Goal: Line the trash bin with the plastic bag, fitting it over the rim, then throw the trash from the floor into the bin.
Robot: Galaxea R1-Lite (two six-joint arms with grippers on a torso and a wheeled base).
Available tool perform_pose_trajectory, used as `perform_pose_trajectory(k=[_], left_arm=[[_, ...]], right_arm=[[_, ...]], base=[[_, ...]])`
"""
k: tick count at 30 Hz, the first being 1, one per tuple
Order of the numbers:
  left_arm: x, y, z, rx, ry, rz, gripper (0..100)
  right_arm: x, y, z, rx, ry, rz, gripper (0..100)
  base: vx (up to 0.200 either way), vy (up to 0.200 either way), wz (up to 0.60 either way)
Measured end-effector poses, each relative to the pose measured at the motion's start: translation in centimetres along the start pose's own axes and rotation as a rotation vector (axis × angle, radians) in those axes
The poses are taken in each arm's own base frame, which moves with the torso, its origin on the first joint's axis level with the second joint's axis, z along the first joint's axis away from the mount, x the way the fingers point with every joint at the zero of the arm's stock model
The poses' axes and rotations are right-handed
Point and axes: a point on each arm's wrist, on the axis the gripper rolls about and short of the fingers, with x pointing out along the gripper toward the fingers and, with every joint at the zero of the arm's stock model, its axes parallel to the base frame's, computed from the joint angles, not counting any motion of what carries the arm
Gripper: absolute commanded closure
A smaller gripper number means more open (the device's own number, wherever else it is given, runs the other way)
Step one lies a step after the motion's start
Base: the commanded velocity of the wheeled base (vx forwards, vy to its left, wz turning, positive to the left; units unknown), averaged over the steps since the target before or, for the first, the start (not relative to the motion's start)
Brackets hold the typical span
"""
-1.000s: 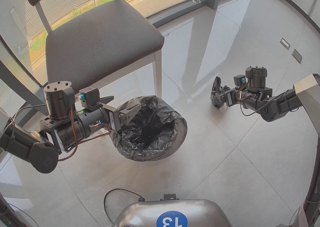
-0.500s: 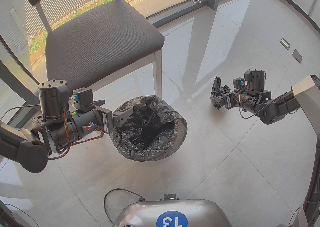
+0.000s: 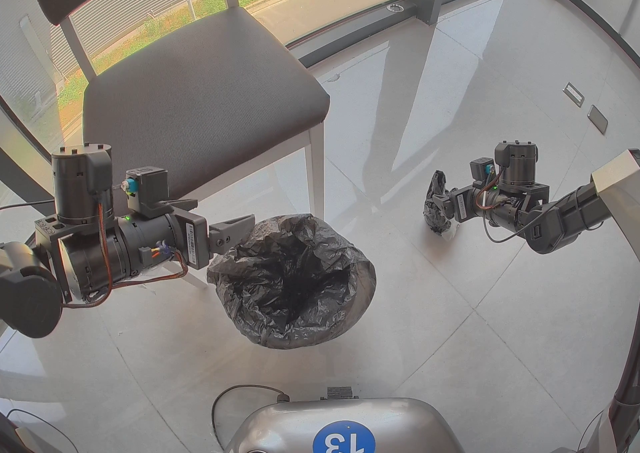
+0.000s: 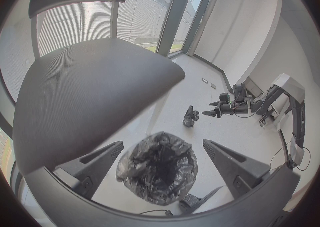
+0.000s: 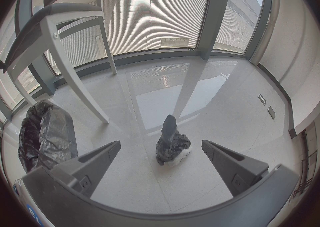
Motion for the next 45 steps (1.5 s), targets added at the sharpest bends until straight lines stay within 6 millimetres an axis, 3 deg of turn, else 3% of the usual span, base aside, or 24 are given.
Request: perform_pose_trajectory(k=[7, 13, 25, 33, 45], left_arm=[[-0.6, -0.2, 0.5, -0.003, -0.074, -0.058, 0], [-1.0, -0.3, 0.8, 0.0, -0.106, -0.066, 0], [-1.8, -0.2, 1.7, 0.004, -0.148, -0.061, 0], [-3.0, -0.6, 2.7, 0.009, -0.225, -0.136, 0], [-3.9, -0.9, 3.0, 0.002, -0.261, -0.159, 0]], right_arm=[[-0.4, -0.2, -0.1, -0.002, 0.007, -0.013, 0], [0.4, -1.8, -1.0, -0.03, 0.029, -0.046, 0], [4.3, -2.9, -1.5, -0.042, 0.003, -0.069, 0], [7.3, -2.2, -2.8, -0.042, 0.006, -0.058, 0], [10.0, -1.2, -4.9, -0.041, 0.019, -0.046, 0]], base=[[0.0, 0.0, 0.0], [0.0, 0.0, 0.0], [0.0, 0.0, 0.0], [0.0, 0.0, 0.0], [0.0, 0.0, 0.0]])
